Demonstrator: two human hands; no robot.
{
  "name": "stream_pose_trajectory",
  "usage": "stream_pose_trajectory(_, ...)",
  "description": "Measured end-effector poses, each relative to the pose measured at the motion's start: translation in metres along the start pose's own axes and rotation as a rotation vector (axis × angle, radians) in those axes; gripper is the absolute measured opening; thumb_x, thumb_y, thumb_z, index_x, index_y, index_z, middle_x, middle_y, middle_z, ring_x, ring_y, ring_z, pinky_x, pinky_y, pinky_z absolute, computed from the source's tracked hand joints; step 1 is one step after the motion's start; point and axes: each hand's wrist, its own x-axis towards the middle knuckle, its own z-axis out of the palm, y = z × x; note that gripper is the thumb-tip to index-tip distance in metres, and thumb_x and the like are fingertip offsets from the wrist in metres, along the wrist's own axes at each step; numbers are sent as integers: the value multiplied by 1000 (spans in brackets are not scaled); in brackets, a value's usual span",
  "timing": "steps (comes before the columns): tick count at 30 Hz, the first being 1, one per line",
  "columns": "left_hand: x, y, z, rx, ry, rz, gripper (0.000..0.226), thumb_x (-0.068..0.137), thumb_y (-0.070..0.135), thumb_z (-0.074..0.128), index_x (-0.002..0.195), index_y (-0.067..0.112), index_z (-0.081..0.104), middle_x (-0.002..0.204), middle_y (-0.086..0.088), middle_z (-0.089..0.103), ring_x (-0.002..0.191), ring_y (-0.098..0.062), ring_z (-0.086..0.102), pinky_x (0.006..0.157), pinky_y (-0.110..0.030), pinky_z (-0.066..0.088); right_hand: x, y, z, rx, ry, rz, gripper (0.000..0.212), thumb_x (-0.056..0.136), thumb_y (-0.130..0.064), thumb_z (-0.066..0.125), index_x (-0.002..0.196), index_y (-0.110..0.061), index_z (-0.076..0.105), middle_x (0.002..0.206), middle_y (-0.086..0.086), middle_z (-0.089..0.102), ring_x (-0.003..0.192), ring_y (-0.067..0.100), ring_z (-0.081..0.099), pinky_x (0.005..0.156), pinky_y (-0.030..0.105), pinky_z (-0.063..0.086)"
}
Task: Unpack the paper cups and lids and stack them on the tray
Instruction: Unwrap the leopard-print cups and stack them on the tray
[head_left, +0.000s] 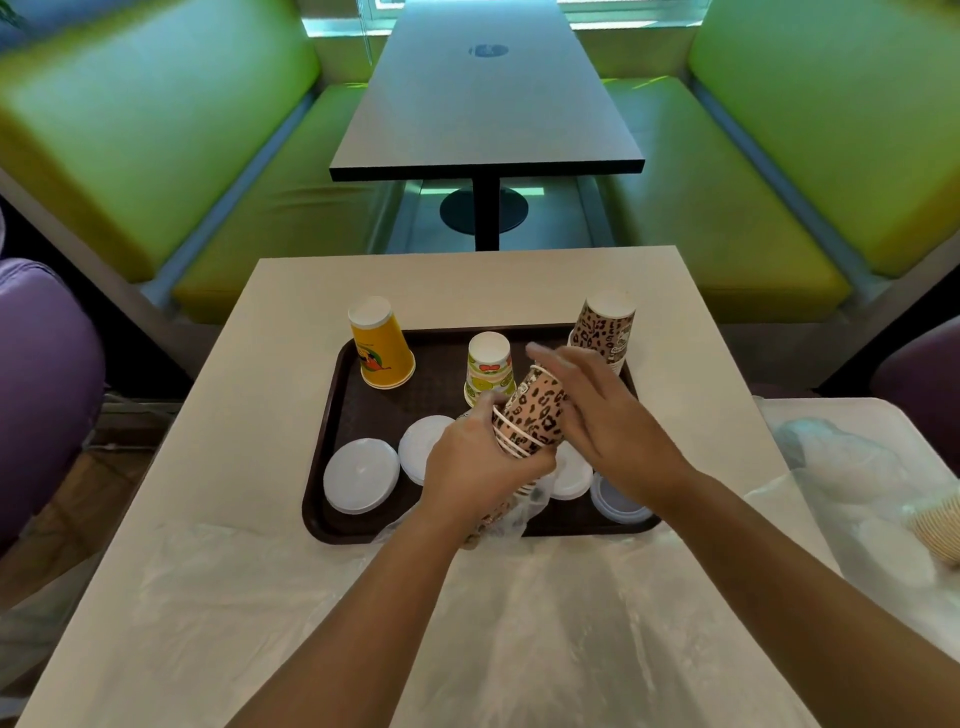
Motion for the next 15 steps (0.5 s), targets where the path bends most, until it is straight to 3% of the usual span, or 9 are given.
stream_pose_trajectory(3,2,3,-3,0,17,5,60,72,38,75,124,27,46,101,11,62,92,-5,61,82,-29,54,-3,15,4,-209,-142,-172,79,76,-3,56,144,-31,26,150,-1,21,131,23,33,93,37,50)
stream_pose_trajectory(5,4,4,-4,-6,12,4,60,73,37,75,124,26,46,99,12,62,92,-4,60,83,-27,53,0,21,8,-279,-140,-201,96,65,10,68,143,-29,28,150,2,22,129,24,31,90,41,53)
stream_pose_trajectory(8,4,7,0,-6,1,1,55,71,39,75,118,27,48,99,10,65,92,-7,62,82,-31,54,7,21,7,-274,-14,-195,86,59,6,79,133,-19,44,140,6,32,123,27,34,91,37,46)
stream_pose_trajectory(11,7,8,2,3,18,-16,51,71,42,76,111,27,48,94,12,63,90,-6,60,80,-28,53,22,28,-2,-197,129,-47,80,60,-3,82,131,-14,46,136,12,41,123,29,34,97,39,40)
stream_pose_trajectory(15,10,5,1,39,-3,-61,53,74,44,75,114,29,44,94,13,54,89,-3,53,73,-16,46,48,48,-18,-3,347,246,75,67,-18,83,132,-7,47,130,14,53,121,27,44,101,20,30)
